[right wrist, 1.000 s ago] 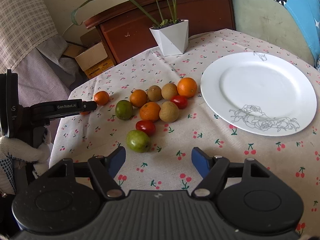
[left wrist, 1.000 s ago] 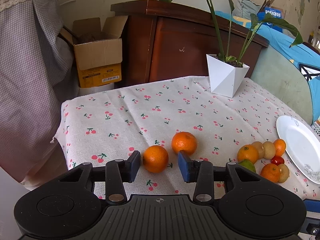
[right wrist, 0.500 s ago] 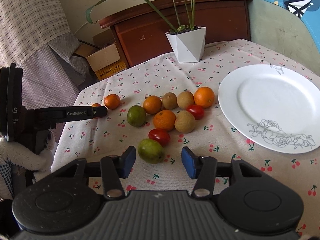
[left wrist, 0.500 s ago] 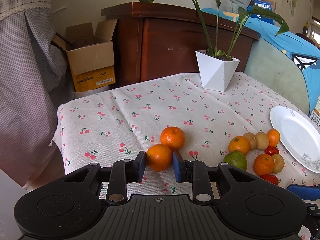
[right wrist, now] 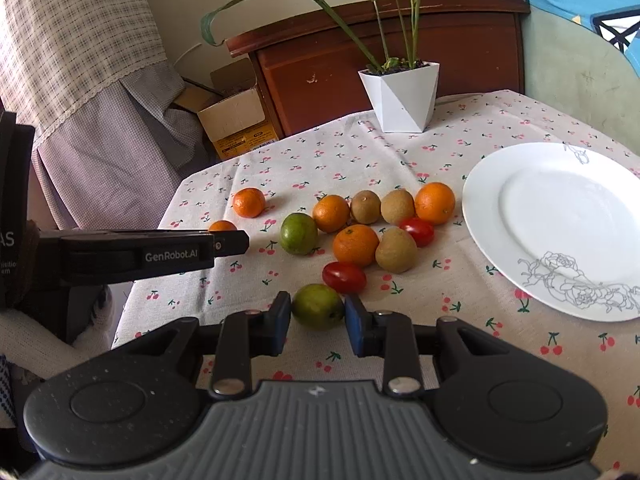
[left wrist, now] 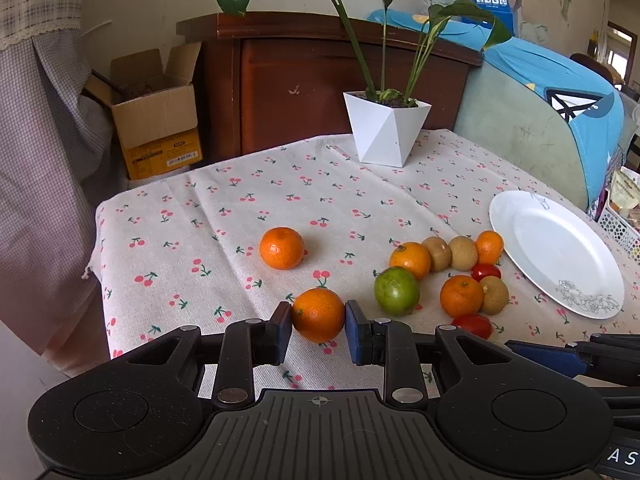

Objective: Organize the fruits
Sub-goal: 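Grasp a mandarin orange with the left tool while the right tool grasps a green fruit, then carry the orange with the left tool onto the plate while the right tool places the green fruit there, then move both open tools back toward the fruit row, then grasp a red cherry tomato with the right tool while the left tool grasps a green fruit, then place the tomato on the plate with the right tool while the left tool places the green fruit, then grasp a mandarin orange with the left tool while the right tool grasps a brown kiwi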

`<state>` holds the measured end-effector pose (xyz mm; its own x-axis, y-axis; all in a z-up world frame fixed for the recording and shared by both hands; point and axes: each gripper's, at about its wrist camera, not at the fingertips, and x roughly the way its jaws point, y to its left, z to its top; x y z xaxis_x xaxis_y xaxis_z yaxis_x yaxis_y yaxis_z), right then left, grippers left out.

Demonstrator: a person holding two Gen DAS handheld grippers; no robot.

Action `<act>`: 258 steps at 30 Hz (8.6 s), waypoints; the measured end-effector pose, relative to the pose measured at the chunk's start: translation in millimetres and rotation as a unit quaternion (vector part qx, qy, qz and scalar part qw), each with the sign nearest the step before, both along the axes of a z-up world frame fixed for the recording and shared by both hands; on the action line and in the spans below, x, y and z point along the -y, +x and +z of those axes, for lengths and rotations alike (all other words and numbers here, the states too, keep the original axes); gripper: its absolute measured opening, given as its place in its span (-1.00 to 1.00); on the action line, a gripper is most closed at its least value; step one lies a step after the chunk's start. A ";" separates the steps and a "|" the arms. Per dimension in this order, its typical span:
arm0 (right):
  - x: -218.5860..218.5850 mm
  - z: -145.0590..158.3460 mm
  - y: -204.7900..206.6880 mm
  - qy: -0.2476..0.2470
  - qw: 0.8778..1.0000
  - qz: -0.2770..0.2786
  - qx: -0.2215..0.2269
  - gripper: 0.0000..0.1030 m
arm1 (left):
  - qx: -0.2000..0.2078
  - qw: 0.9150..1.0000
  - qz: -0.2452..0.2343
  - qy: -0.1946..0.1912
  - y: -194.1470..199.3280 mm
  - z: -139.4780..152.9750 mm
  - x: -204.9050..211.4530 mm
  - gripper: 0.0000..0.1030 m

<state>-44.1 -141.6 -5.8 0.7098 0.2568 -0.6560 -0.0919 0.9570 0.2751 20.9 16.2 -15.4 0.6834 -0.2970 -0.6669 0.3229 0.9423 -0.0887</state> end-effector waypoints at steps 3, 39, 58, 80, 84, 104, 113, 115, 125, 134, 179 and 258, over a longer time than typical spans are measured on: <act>-0.3 2.4 -2.7 -0.011 1.000 0.001 0.002 -0.43 | -0.004 1.000 0.001 -0.003 -9.2 0.1 5.0 -0.50; 109.2 17.2 -22.9 -0.014 0.978 -0.208 0.027 -0.43 | -0.004 0.994 -0.084 -0.071 -21.2 11.0 129.7 -0.50; 137.8 6.9 -26.7 0.029 0.961 -0.276 0.000 -0.31 | -0.019 0.994 -0.066 -0.082 -7.3 0.6 148.9 0.15; 107.9 11.6 -21.3 0.019 0.978 -0.209 0.010 -0.18 | -0.007 0.998 0.029 -0.062 -20.7 19.2 80.0 0.41; 97.6 10.5 -18.7 0.022 0.983 -0.181 0.010 -0.18 | -0.013 0.997 0.055 -0.057 -22.6 16.9 60.9 0.41; 18.7 -1.3 2.9 0.006 1.000 -0.015 0.011 -0.19 | -0.038 0.987 0.142 -0.066 -16.1 7.0 6.1 0.41; -2.5 -17.5 13.8 -0.038 0.999 -0.001 0.021 -0.21 | -0.025 0.988 0.135 -0.075 -12.1 3.7 4.7 0.39; -4.5 -17.9 15.8 -0.046 0.999 -0.001 0.024 -0.24 | -0.022 0.988 0.131 -0.078 -10.9 2.9 6.5 0.39; 1.9 -17.2 13.7 -0.047 0.998 -0.022 0.027 -0.55 | -0.017 0.991 0.101 -0.088 -4.1 -3.7 20.0 0.34; 23.1 -13.8 6.2 -0.035 0.997 -0.059 0.016 -0.58 | -0.009 0.994 0.078 -0.070 3.2 -12.1 36.7 0.16; 27.6 -16.2 5.3 -0.043 0.997 -0.068 0.021 -0.62 | 0.012 0.998 0.049 -0.039 -24.2 -8.0 47.3 -0.49; 84.2 12.6 -7.1 0.015 0.990 -0.133 0.053 0.29 | -0.036 0.996 0.076 -0.012 23.4 48.1 22.8 0.21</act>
